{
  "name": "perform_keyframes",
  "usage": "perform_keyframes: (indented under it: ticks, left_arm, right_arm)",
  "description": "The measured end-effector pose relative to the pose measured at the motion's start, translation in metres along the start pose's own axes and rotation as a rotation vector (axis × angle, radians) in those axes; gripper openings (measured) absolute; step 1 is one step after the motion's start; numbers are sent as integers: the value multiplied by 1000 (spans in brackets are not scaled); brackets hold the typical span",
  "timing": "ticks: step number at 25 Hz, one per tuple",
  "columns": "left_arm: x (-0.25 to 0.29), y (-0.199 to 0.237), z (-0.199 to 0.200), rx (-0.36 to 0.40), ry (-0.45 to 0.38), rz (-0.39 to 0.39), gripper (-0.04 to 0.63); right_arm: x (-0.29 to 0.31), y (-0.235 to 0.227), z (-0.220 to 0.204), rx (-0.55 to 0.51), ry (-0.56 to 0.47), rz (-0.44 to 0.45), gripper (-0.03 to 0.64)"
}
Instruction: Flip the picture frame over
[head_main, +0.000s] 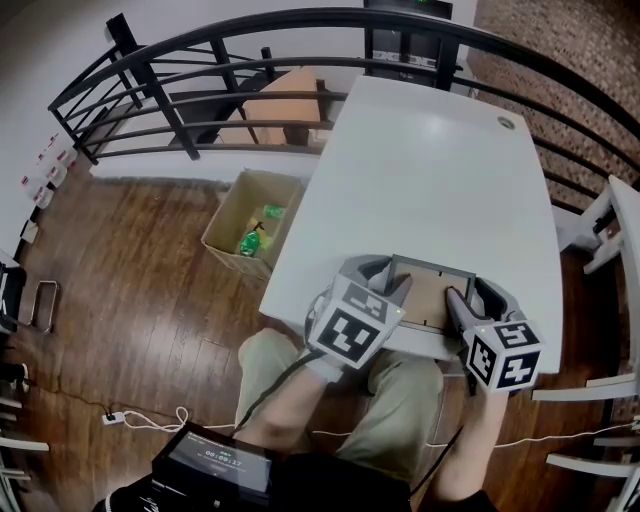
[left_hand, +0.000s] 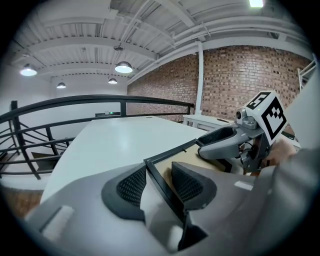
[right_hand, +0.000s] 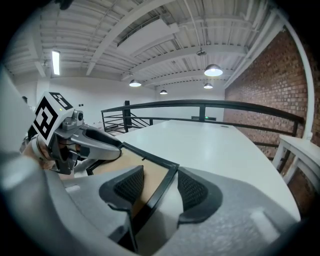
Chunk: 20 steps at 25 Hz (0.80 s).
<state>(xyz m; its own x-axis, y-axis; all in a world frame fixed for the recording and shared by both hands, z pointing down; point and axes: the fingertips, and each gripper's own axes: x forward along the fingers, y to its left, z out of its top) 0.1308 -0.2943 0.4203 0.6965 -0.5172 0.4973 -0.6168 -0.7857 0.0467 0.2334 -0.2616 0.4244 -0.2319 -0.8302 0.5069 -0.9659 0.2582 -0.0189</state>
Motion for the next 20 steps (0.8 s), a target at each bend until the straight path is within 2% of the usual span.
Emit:
perform_keyframes:
  ticks: [9, 14, 16, 20]
  left_arm:
    - [6, 0, -6, 41, 36, 43, 168]
    - [10, -3, -13, 147, 76, 87, 164]
    - [11, -5, -15, 194, 80, 101, 133]
    - [13, -6, -15, 207, 75, 102, 127]
  right_arm:
    - [4, 1, -4, -47, 26, -44, 201]
    - [9, 6, -7, -133, 65, -73, 188]
    - [10, 8, -8, -178, 69, -80, 157]
    - [10, 8, -7, -199, 59, -86, 151]
